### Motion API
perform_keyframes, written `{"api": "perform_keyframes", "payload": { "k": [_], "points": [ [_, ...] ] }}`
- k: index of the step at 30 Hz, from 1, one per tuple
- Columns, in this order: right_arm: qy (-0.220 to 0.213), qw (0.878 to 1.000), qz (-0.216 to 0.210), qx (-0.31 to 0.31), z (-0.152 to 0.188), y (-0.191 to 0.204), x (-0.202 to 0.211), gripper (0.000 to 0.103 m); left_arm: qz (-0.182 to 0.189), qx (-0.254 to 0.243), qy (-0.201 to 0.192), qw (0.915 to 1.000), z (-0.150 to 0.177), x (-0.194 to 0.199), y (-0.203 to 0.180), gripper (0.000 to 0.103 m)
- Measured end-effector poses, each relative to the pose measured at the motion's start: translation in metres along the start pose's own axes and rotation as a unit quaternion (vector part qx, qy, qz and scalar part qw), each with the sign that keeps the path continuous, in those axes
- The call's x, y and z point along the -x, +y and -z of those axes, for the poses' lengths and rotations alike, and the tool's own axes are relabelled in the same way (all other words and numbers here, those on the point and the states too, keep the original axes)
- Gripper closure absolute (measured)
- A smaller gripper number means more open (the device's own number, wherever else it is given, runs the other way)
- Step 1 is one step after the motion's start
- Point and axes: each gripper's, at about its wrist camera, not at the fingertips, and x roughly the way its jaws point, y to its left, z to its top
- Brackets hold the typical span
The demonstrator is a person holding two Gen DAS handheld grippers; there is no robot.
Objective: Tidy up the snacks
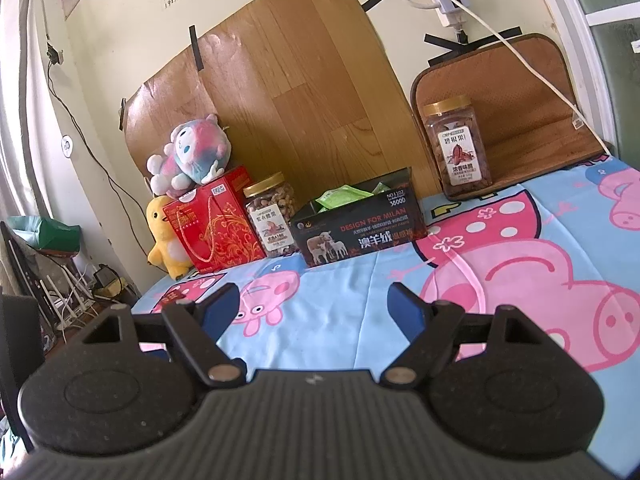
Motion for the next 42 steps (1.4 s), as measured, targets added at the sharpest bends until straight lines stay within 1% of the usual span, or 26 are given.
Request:
{"api": "perform_keyframes", "payload": {
  "k": [8,21,26,33,38,42],
  "points": [
    [0.000,1.000,0.000,0.001,-0.001,0.000,-0.001,0.020,-0.003,0.014,0.011,0.9998,-0.001,-0.001,0.005,0.000],
    [0.000,1.000,0.000,0.001,-0.001,0.001,-0.001,0.020,-0.012,0.015,0.015,0.9997,-0.001,-0.002,0.006,0.000],
    [0.000,1.000,0.000,0.002,-0.001,0.000,0.000,0.020,-0.022,0.010,0.009,0.9997,-0.002,0.000,0.005,0.000],
    [0.000,1.000,0.000,0.002,0.000,0.000,-0.001,0.020,-0.037,0.004,-0.009,0.9993,-0.004,0.005,0.005,0.000],
    [0.001,1.000,0.000,0.002,0.000,0.000,-0.001,0.020,-0.059,-0.005,-0.024,0.9980,-0.006,0.009,0.003,0.000],
    [0.003,1.000,0.000,0.004,0.001,0.000,-0.001,0.020,-0.063,0.000,-0.030,0.9975,-0.007,0.011,0.004,0.000]
  ]
}}
